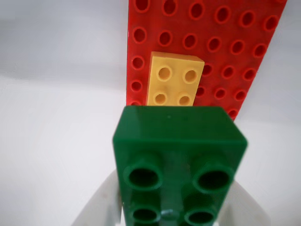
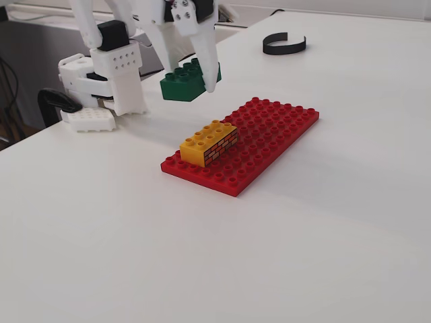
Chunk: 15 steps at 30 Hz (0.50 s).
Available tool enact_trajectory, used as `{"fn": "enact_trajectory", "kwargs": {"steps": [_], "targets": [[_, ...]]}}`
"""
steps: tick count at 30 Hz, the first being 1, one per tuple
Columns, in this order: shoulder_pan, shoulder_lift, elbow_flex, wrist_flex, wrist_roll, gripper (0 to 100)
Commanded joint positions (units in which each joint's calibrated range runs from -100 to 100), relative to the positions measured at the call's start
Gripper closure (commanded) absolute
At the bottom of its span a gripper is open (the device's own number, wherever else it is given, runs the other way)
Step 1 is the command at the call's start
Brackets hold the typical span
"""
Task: Grab the loose lego brick and stack it on top of the fixed one.
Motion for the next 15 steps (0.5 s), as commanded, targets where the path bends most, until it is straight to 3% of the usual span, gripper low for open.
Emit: {"fn": "enact_trajectory", "kwargs": {"steps": [1,15], "targets": [[-0.7,-1.6,1.8,-4.3,-1.5,90],[-0.7,11.1,4.4,-12.1,-2.5,90]]}}
